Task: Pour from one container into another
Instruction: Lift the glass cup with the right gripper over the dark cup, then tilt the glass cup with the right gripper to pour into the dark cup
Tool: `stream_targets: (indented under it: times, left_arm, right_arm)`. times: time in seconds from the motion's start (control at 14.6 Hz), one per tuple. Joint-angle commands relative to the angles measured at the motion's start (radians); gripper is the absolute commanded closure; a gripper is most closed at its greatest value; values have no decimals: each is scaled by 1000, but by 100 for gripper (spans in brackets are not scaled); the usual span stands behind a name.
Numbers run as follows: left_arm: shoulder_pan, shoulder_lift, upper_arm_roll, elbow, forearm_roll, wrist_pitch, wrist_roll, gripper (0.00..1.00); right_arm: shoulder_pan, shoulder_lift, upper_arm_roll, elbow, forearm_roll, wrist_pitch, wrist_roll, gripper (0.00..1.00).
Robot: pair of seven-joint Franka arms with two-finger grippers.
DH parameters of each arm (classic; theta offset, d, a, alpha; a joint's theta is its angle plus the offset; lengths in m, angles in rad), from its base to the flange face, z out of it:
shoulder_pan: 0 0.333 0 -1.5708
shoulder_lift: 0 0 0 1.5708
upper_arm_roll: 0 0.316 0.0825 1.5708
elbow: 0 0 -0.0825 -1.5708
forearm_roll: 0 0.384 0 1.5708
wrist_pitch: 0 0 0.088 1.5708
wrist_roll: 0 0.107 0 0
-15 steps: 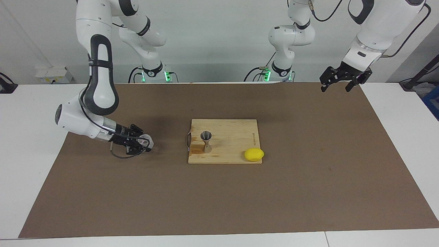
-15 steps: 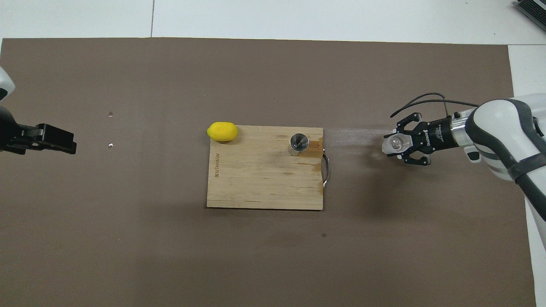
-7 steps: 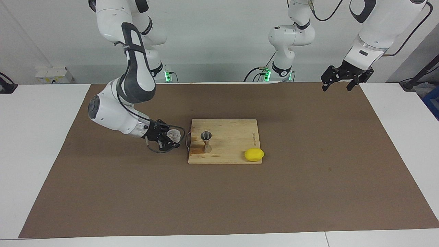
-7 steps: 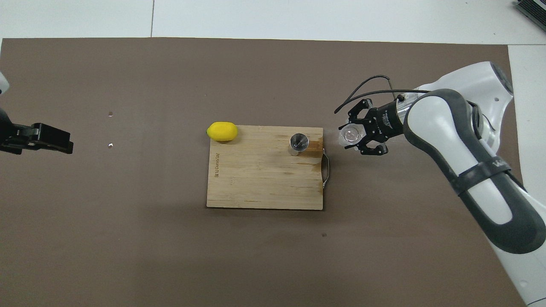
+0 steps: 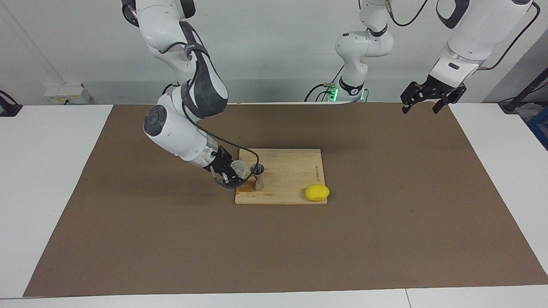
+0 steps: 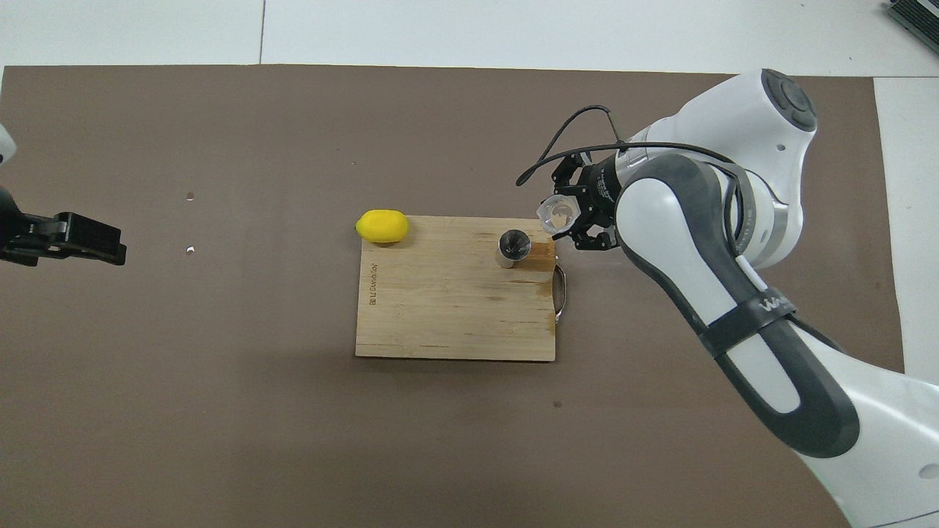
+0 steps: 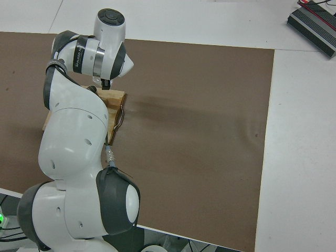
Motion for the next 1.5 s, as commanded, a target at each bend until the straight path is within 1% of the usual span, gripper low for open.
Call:
stream_targets:
  times: [0.0, 0.2, 0.55, 0.75, 0.89, 1.09, 1.43]
  left_arm:
    - [6, -2, -3, 2, 7, -12, 0, 0]
    - [6, -2, -3, 3, 7, -12, 0, 0]
    - [6, -2, -3, 3, 7, -12, 0, 0]
    - [6, -4, -3, 3, 7, -12, 0, 0]
    - [6, -4, -3, 3, 7, -12, 0, 0]
    - [6, -2, -3, 3, 7, -12, 0, 0]
    - [6, -4, -3, 3, 7, -12, 0, 0]
  right_arm:
    - [26, 41, -1, 57, -70, -20, 55, 100]
    - [40, 44, 2, 75, -191, -28, 135, 100]
    - [115, 35, 2, 77, -341, -66, 138, 100]
    - [124, 34, -1, 77, -357, -82, 140, 100]
    - [144, 31, 0, 77, -415, -86, 140, 100]
    - [147, 31, 3, 89, -478, -115, 140, 100]
    - [179, 31, 2, 91, -529, -112, 141, 100]
